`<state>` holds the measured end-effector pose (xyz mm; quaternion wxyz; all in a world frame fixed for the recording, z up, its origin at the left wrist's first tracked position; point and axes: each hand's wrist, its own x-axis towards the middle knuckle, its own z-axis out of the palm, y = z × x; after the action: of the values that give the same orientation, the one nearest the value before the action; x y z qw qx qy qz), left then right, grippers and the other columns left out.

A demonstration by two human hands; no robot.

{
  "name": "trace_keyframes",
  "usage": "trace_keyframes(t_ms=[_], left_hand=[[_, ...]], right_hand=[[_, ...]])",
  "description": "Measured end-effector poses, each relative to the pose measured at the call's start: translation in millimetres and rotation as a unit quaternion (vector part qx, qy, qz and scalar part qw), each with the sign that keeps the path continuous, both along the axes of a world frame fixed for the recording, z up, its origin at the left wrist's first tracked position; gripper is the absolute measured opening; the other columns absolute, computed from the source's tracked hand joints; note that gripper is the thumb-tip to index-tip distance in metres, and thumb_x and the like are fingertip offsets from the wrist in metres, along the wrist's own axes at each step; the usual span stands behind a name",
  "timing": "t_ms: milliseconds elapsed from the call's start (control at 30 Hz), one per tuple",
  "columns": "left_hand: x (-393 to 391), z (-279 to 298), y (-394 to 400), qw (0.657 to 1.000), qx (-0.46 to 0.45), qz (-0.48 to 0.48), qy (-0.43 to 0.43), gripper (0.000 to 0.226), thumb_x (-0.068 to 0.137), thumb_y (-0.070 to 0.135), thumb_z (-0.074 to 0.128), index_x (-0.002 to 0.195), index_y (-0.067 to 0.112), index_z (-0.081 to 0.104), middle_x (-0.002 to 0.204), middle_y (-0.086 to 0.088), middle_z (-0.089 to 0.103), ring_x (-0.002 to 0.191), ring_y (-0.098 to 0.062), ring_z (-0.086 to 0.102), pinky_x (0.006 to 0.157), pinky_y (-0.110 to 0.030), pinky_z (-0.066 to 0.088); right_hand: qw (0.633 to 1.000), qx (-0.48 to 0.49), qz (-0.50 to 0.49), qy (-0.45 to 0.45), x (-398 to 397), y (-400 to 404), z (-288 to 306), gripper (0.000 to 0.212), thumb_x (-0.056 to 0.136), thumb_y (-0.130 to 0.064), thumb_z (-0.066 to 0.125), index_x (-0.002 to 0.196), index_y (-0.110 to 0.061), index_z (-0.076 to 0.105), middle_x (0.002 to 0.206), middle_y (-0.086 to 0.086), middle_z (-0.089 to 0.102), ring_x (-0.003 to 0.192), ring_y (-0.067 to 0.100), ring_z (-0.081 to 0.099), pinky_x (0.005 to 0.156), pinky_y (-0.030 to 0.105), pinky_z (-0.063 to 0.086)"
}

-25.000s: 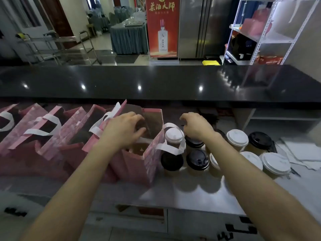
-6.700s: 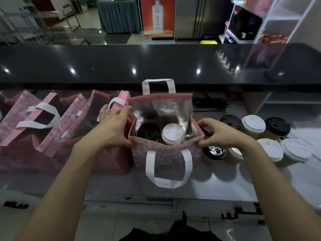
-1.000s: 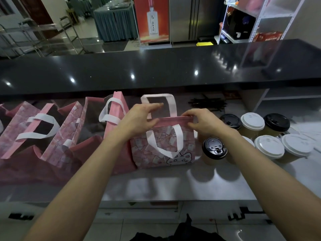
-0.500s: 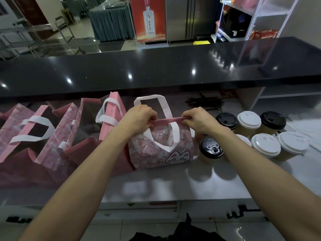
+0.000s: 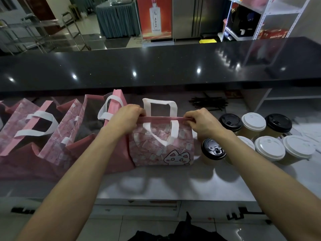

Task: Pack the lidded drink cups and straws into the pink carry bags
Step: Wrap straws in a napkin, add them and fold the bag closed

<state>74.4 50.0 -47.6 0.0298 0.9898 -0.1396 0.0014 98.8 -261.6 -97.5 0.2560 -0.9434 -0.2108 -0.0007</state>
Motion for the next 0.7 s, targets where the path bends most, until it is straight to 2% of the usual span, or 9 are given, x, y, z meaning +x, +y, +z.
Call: trace_keyframes(t_ms=[100, 200, 300, 400, 500, 567, 667, 700], left_hand=[[-0.2, 1.2, 6.6, 1.000, 0.020, 0.009, -0.011, 0.025, 0.084, 0.010, 0.078, 0.107, 0.020, 0.077, 0.104, 0.000, 0.068, 0.104, -0.027, 0.065, 0.082, -0.041, 0.053], [-1.8, -1.6, 6.8, 0.999, 0.030, 0.008, -0.021, 0.017, 0.086, 0.004, 0.070, 0.093, 0.019, 0.070, 0.099, -0.003, 0.068, 0.098, -0.030, 0.065, 0.075, -0.040, 0.050], [-0.6, -4.4, 13.9, 0.999, 0.004, 0.021, -0.035, 0.023, 0.084, -0.002, 0.068, 0.080, 0.021, 0.062, 0.093, -0.006, 0.071, 0.092, -0.033, 0.067, 0.071, -0.040, 0.048], [-2.3, -8.3, 16.7, 0.996, -0.024, 0.029, -0.082, 0.018, 0.091, 0.002, 0.063, 0.098, 0.012, 0.076, 0.101, -0.012, 0.072, 0.099, -0.037, 0.067, 0.083, -0.050, 0.055], [-8.3, -14.1, 20.3, 0.989, -0.033, 0.032, -0.139, 0.027, 0.093, -0.001, 0.060, 0.117, -0.001, 0.073, 0.112, -0.019, 0.068, 0.110, -0.042, 0.062, 0.091, -0.054, 0.053], [-20.2, -15.1, 23.9, 0.981, -0.071, 0.040, -0.178, 0.043, 0.089, -0.006, 0.066, 0.132, 0.000, 0.071, 0.123, -0.019, 0.068, 0.118, -0.042, 0.060, 0.101, -0.053, 0.052], [-52.4, -11.6, 26.9, 0.954, -0.145, 0.037, -0.261, 0.055, 0.091, 0.005, 0.035, 0.134, 0.001, 0.069, 0.122, -0.019, 0.066, 0.117, -0.042, 0.057, 0.105, -0.052, 0.051], [-63.6, -11.9, 29.0, 0.945, -0.155, 0.028, -0.287, 0.055, 0.092, 0.009, 0.032, 0.132, 0.002, 0.069, 0.119, -0.018, 0.065, 0.115, -0.040, 0.057, 0.104, -0.052, 0.051]], right_hand=[[0.999, -0.005, 0.019, 0.032, 1.2, 2.0, 5.9, 0.015, 0.096, -0.028, 0.079, 0.106, -0.040, 0.079, 0.080, -0.019, 0.073, 0.076, 0.003, 0.069, 0.075, 0.041, 0.063], [0.999, -0.019, 0.024, 0.043, -0.3, 4.7, 13.0, 0.015, 0.097, -0.030, 0.079, 0.110, -0.037, 0.080, 0.084, -0.016, 0.074, 0.079, 0.007, 0.069, 0.076, 0.042, 0.063], [0.999, -0.023, 0.028, 0.022, -10.7, 10.1, 16.4, 0.012, 0.097, -0.031, 0.080, 0.108, -0.034, 0.084, 0.078, -0.016, 0.073, 0.075, 0.006, 0.067, 0.067, 0.032, 0.058], [1.000, -0.011, 0.024, 0.006, -30.0, 20.1, 16.3, 0.011, 0.096, -0.028, 0.077, 0.104, -0.030, 0.085, 0.077, -0.013, 0.076, 0.073, 0.009, 0.067, 0.067, 0.033, 0.055], [1.000, 0.007, -0.017, 0.004, -55.2, 26.6, 13.3, 0.016, 0.096, -0.021, 0.071, 0.100, -0.027, 0.086, 0.076, -0.012, 0.076, 0.072, 0.008, 0.067, 0.068, 0.032, 0.054], [0.998, 0.022, -0.055, 0.005, -72.9, 28.9, 10.2, 0.019, 0.096, -0.017, 0.067, 0.097, -0.025, 0.085, 0.076, -0.009, 0.077, 0.074, 0.012, 0.069, 0.069, 0.034, 0.055], [0.994, 0.023, -0.103, -0.011, -102.4, 36.3, 6.4, 0.017, 0.097, -0.020, 0.067, 0.089, -0.021, 0.081, 0.071, -0.005, 0.072, 0.068, 0.017, 0.066, 0.064, 0.036, 0.053], [0.993, 0.025, -0.116, -0.016, -113.1, 39.7, 6.8, 0.016, 0.098, -0.023, 0.069, 0.087, -0.020, 0.080, 0.070, -0.004, 0.070, 0.067, 0.018, 0.066, 0.062, 0.037, 0.054]])
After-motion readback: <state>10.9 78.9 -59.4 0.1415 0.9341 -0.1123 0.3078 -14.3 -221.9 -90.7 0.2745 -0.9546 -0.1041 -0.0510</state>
